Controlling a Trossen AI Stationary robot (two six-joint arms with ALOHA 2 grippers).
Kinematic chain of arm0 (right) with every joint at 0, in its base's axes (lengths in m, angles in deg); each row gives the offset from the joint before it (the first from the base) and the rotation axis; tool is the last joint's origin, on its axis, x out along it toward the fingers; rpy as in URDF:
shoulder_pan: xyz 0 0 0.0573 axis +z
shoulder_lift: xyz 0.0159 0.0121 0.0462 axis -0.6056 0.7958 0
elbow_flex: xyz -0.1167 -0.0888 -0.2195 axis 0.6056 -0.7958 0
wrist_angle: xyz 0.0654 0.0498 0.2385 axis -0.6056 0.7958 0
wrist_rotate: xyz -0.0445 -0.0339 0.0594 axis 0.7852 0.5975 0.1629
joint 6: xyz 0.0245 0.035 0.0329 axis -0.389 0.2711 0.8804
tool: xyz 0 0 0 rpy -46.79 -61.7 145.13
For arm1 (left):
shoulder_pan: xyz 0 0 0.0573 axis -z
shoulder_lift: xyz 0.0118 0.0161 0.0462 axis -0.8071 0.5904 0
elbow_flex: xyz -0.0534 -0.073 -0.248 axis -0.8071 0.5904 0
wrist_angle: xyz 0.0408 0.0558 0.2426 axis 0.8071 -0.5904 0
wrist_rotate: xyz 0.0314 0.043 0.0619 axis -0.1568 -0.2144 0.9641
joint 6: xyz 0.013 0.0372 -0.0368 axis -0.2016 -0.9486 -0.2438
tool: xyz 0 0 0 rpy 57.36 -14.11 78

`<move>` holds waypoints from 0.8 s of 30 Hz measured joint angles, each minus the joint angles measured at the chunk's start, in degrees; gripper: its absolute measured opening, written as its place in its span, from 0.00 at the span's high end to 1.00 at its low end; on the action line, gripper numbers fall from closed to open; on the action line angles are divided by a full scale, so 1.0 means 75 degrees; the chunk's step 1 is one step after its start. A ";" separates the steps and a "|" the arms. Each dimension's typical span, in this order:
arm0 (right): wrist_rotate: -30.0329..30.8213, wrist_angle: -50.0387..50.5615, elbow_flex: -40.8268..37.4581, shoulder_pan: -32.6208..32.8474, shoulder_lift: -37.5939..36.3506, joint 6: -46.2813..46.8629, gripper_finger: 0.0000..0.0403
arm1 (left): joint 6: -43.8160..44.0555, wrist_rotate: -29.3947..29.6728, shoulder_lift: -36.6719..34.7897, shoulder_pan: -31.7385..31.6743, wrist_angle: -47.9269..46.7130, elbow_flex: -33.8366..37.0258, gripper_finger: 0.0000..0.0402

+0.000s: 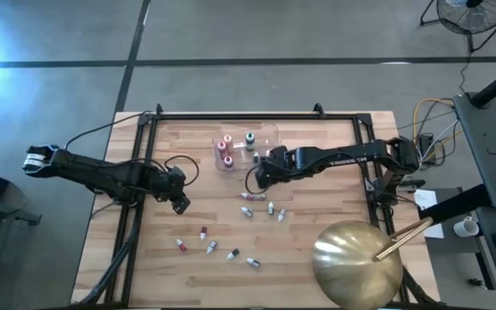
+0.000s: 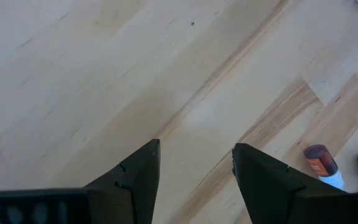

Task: Pick & Place food coloring
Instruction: Adjust the transparent bin, then put the small purple food coloring bottle in the transparent bin

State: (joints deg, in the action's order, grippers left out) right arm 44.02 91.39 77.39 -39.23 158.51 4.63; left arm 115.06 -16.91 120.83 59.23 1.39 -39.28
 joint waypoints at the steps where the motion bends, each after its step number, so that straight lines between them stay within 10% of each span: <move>1: -0.0265 0.0183 0.0089 0.0090 0.0000 -0.0006 0.56 | -0.0002 -0.0003 0.0000 0.0000 0.0000 0.0000 0.57; 8: -0.2661 0.0784 0.0059 0.0693 -0.0005 0.0929 0.56 | -0.0057 -0.0006 0.0000 0.0000 0.0000 0.0000 0.57; 24: -0.1808 -0.0143 -0.0908 0.1576 0.0607 0.4123 0.56 | -0.0299 -0.0006 0.0003 0.0000 0.0069 0.0003 0.57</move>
State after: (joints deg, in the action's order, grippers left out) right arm 30.46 90.31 70.58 -27.41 163.06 35.55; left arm 112.82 -16.95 120.85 59.23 1.91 -39.26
